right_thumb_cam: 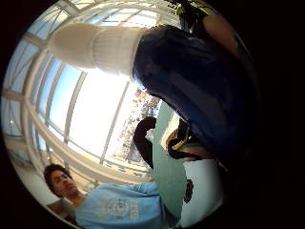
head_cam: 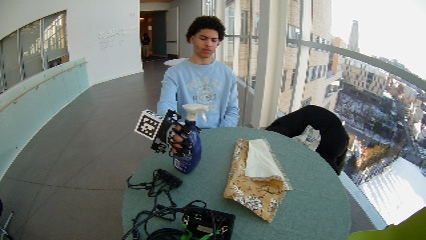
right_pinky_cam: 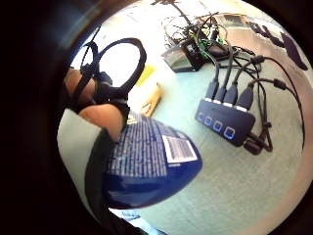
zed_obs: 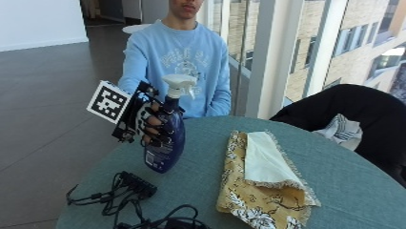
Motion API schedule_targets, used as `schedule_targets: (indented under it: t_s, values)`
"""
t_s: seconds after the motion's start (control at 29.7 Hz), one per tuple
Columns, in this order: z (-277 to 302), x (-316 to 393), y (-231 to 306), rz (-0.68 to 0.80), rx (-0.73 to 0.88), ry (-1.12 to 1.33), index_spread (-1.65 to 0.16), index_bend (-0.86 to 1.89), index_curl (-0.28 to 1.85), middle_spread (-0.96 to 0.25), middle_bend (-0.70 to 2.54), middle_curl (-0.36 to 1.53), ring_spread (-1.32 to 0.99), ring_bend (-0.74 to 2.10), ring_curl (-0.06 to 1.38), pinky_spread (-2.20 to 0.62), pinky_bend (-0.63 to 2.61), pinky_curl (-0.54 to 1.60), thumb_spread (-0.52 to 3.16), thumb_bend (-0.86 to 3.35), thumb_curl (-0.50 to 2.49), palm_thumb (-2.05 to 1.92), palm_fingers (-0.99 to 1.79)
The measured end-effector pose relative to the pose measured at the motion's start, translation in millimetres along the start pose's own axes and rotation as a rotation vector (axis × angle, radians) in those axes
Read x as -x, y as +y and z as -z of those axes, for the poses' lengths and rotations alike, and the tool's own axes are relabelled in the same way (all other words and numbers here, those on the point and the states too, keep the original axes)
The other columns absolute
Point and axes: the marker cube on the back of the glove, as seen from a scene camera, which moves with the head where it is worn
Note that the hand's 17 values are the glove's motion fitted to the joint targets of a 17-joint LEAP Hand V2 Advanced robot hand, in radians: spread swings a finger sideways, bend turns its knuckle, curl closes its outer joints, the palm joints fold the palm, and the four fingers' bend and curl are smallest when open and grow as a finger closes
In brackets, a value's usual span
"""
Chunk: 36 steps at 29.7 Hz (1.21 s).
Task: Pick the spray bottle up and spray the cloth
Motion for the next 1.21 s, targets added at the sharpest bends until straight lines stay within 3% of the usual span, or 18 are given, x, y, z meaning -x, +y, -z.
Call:
schedule_targets:
  t_s: [0.34,0.51,0.81,1.21]
  values:
    - [2,26,-19,0.043,0.086,0.146,-0.38,0.06,0.18,-0.10,0.28,0.42,-0.06,0.56,0.37,0.10,0.41,0.37,0.86,-0.02,0.50,0.93,0.98]
    - [-4,35,-22,-0.038,0.163,0.250,-0.38,0.05,0.16,-0.09,0.29,0.43,-0.05,0.57,0.38,0.08,0.42,0.38,0.85,-0.02,0.52,0.93,1.00]
    - [-19,42,-22,0.013,0.266,0.474,-0.39,0.04,0.14,-0.08,0.30,0.43,-0.05,0.59,0.39,0.05,0.45,0.38,0.82,-0.02,0.54,0.93,1.01]
    - [-29,40,-24,0.016,0.285,0.562,-0.39,0.04,0.11,-0.07,0.32,0.44,-0.04,0.62,0.39,0.03,0.48,0.39,0.79,-0.03,0.57,0.94,1.02]
